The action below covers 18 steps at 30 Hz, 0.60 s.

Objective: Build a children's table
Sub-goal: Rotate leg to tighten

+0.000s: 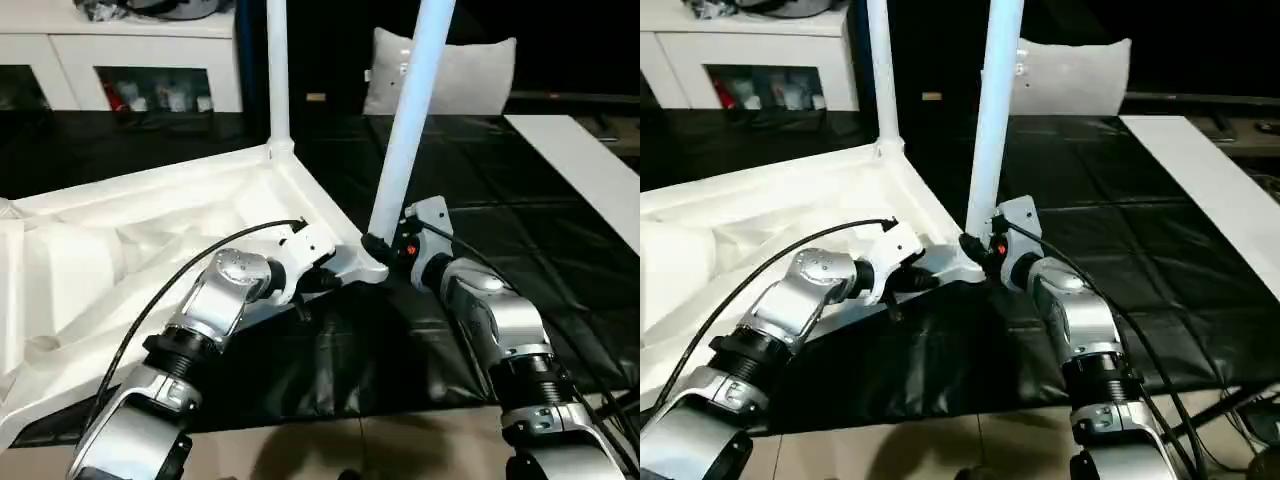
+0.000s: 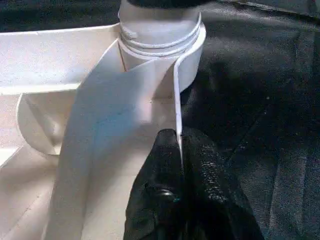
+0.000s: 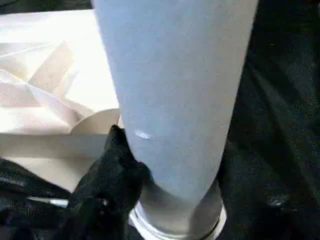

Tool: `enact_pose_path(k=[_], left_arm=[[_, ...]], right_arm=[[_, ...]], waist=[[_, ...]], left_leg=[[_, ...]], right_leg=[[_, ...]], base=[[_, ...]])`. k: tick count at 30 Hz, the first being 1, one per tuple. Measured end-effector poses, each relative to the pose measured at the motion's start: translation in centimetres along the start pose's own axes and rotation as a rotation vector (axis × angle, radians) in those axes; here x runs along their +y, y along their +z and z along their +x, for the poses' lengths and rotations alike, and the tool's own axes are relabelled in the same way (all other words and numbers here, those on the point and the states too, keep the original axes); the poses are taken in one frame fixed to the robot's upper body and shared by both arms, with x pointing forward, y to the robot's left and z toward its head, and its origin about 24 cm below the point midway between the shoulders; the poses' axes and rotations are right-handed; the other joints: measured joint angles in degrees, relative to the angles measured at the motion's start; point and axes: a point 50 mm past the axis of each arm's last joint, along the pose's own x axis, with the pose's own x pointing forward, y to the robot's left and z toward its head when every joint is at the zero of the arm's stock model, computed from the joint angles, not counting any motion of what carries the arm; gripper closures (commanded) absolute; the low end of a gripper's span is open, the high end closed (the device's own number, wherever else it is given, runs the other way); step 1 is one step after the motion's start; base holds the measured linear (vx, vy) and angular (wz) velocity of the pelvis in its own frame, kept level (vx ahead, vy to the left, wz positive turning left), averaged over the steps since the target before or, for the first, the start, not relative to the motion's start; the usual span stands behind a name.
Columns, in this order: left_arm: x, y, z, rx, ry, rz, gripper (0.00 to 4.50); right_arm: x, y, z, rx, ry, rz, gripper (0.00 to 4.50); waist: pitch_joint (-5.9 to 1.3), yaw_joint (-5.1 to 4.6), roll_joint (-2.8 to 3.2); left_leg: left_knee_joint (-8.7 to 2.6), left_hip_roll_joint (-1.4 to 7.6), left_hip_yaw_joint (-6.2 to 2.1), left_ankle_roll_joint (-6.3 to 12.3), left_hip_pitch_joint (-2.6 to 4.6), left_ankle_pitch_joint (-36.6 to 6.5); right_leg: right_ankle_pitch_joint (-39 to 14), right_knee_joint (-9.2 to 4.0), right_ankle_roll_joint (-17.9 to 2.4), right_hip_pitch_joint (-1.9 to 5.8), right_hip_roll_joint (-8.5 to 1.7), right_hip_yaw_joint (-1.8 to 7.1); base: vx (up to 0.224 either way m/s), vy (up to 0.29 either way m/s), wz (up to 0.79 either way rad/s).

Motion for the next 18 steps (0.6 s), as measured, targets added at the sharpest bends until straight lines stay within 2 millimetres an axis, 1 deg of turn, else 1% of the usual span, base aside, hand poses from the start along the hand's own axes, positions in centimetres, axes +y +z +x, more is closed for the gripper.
enact_pose_path(k=[1, 2, 4, 5, 7, 9, 10, 12, 13, 14, 16, 18], left_arm=[[0.0, 0.0, 0.0, -0.001, -0.002, 0.003, 4.50], [-0.1, 0.1, 0.0, -0.001, -0.004, 0.009, 4.50], [-0.1, 0.2, 0.0, -0.002, -0.008, 0.025, 4.50], [-0.1, 0.2, -0.2, -0.001, -0.022, 0.042, 4.50], [0.0, 0.1, -0.5, 0.004, -0.040, 0.066, 4.50], [0.2, -0.2, -0.9, 0.014, -0.064, 0.094, 4.50], [0.1, -0.2, -1.0, 0.013, -0.079, 0.106, 4.50], [0.4, -0.5, -1.6, 0.026, -0.106, 0.136, 4.50], [0.4, -0.6, -1.8, 0.028, -0.131, 0.158, 4.50], [0.3, -0.6, -2.0, 0.030, -0.157, 0.178, 4.50], [0.4, -0.8, -2.5, 0.036, -0.189, 0.211, 4.50], [0.4, -1.1, -3.1, 0.048, -0.247, 0.248, 4.50]], right_arm=[[0.0, 0.0, -0.1, -0.008, 0.005, -0.005, 1.75], [-0.1, 0.0, -0.3, -0.011, 0.009, -0.012, 1.49], [-0.3, -0.1, -0.7, -0.009, 0.027, -0.026, 1.41], [-0.3, -0.3, -1.1, -0.008, 0.056, -0.044, 1.28], [-0.3, -0.4, -1.5, -0.006, 0.095, -0.058, 1.04], [-0.7, -0.5, -2.3, 0.004, 0.149, -0.077, 0.90], [-0.6, -0.7, -2.6, 0.005, 0.184, -0.083, 0.83], [-1.0, -0.7, -3.3, 0.020, 0.235, -0.108, 0.60], [-1.4, -0.6, -3.9, 0.035, 0.276, -0.131, 0.60], [-1.5, -0.5, -4.4, 0.047, 0.320, -0.151, 0.44], [-1.5, -0.6, -4.7, 0.064, 0.381, -0.171, 0.28], [-1.8, -0.6, -5.4, 0.101, 0.448, -0.200, 0.28]], waist=[[0.00, 0.17, 0.02], [0.00, 0.37, 0.02], [0.01, 0.71, 0.03], [0.01, 0.92, 0.04], [0.03, 1.06, 0.07], [0.04, 1.16, 0.08], [0.05, 1.36, 0.08], [0.07, 1.57, 0.11], [0.08, 1.78, 0.14], [0.09, 2.03, 0.09], [0.09, 2.23, 0.08], [0.10, 2.59, 0.08]], left_leg=[[-0.07, 0.01, 0.00, 0.00, 0.01, 0.00], [-0.13, 0.01, 0.00, 0.01, -0.01, 0.01], [-0.16, 0.03, 0.01, 0.05, -0.03, 0.03], [-0.18, 0.03, 0.01, 0.05, -0.04, 0.04], [-0.17, 0.02, 0.01, 0.05, -0.04, 0.03], [-0.16, 0.03, 0.02, 0.01, -0.05, 0.02], [-0.15, 0.03, 0.02, 0.00, -0.05, 0.01], [-0.14, 0.02, 0.02, -0.01, -0.05, 0.01], [-0.14, 0.00, 0.02, -0.01, -0.04, 0.01], [-0.14, 0.02, 0.02, 0.00, -0.04, 0.01], [-0.13, 0.03, 0.02, 0.00, -0.06, 0.02], [-0.13, 0.03, 0.01, 0.05, -0.06, 0.04]], right_leg=[[0.00, 0.00, 0.00, -0.02, 0.01, 0.00], [0.00, 0.00, 0.00, -0.07, 0.02, 0.00], [0.00, 0.00, -0.01, -0.11, 0.03, 0.00], [0.00, -0.01, -0.01, -0.11, 0.03, -0.01], [0.00, -0.02, -0.01, -0.11, 0.03, 0.00], [0.01, -0.03, -0.04, -0.11, 0.03, 0.00], [0.01, -0.03, -0.03, -0.10, 0.03, 0.00], [0.01, -0.03, -0.03, -0.09, 0.03, 0.00], [0.01, -0.05, -0.02, -0.10, 0.01, 0.00], [0.00, -0.06, -0.02, -0.09, 0.01, 0.00], [0.00, -0.06, -0.02, -0.10, 0.02, 0.00], [0.00, -0.06, -0.01, -0.13, 0.02, -0.01]], base=[[0.000, 0.000, 0.00], [0.000, 0.000, 0.00], [0.000, 0.000, 0.00], [0.000, 0.000, 0.00], [0.000, 0.000, 0.00], [0.000, 0.000, 0.00], [0.000, 0.000, 0.00], [0.000, 0.000, 0.00], [0.000, 0.000, 0.00], [0.000, 0.000, 0.00], [0.000, 0.000, 0.00], [0.000, 0.000, 0.00]])
